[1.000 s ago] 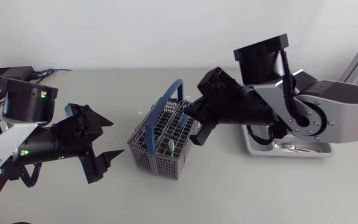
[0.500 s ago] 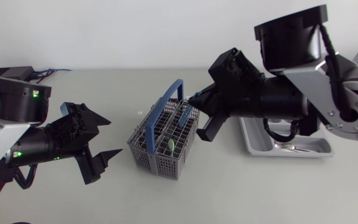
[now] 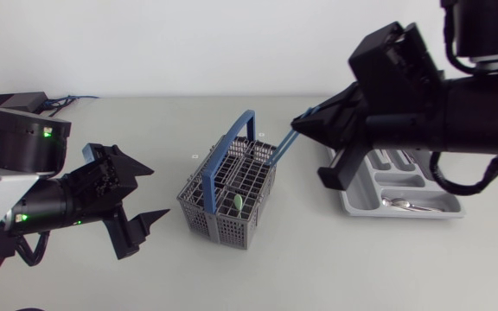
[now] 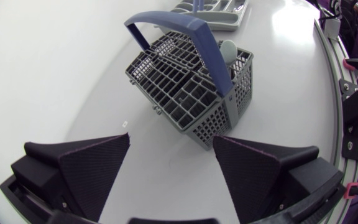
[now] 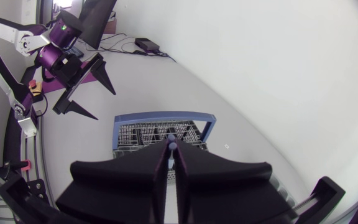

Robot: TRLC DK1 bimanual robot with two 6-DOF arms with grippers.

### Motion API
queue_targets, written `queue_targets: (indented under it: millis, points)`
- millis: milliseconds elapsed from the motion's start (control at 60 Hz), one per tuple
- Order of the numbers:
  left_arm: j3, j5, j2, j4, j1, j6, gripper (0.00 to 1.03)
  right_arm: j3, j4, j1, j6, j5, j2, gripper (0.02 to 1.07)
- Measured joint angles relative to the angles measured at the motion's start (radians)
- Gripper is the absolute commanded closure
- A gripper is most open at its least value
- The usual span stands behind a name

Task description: Unload the cutlery basket into the drawer organizer.

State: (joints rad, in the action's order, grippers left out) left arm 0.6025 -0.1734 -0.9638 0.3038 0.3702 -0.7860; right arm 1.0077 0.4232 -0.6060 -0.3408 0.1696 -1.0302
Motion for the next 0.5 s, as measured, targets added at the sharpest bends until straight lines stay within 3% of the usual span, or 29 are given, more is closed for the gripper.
queue_targets:
  millis: [267,500]
  points:
    - [0.0,0.003,0.029,0.02,0.007,0.0,0.05,0.059,0.171,0.346,-0.037,0.192,0.03,1.01]
    - [0.0,0.003,0.03,0.02,0.018,0.0,0.05,0.093,0.269,0.546,-0.111,0.236,-0.043,1.01]
